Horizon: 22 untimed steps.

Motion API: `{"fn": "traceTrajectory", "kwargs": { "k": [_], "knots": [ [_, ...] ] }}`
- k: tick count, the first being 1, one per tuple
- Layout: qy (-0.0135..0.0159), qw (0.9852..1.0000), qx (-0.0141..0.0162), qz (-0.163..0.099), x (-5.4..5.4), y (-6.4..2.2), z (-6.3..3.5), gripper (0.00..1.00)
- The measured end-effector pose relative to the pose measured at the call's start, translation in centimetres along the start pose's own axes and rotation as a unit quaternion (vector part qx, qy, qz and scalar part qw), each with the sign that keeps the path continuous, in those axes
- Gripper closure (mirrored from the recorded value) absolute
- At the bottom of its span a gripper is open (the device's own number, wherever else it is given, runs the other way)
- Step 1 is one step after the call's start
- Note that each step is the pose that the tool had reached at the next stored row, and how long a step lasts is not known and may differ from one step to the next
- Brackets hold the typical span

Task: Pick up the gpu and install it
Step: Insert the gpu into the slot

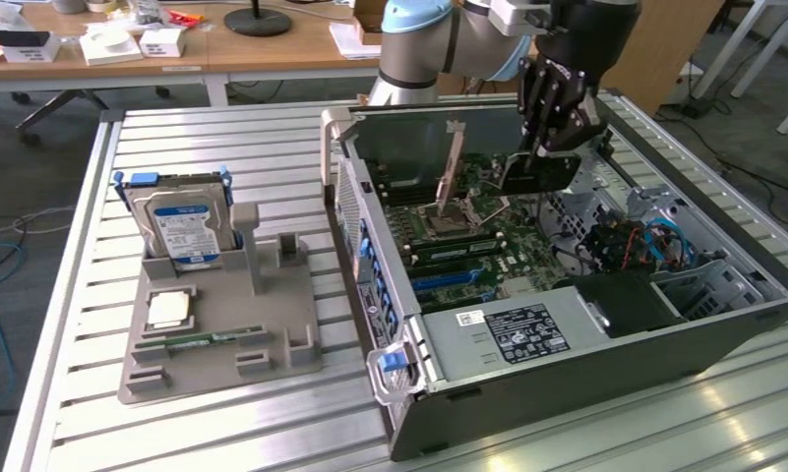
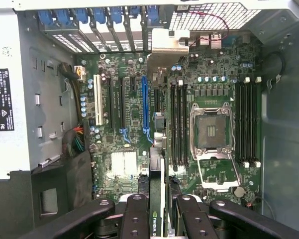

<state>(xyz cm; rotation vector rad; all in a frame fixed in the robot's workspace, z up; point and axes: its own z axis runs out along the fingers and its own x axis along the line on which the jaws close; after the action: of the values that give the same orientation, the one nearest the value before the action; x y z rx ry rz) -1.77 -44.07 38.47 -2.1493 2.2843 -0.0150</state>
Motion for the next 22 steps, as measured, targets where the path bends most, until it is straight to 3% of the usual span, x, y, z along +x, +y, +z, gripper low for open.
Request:
{"fn": "traceTrajectory", "kwargs": {
  "k": [22],
  "knots": [
    [0.0000, 1.0000, 0.0000, 0.000, 0.0, 0.01, 1.17, 0.75]
  ]
}}
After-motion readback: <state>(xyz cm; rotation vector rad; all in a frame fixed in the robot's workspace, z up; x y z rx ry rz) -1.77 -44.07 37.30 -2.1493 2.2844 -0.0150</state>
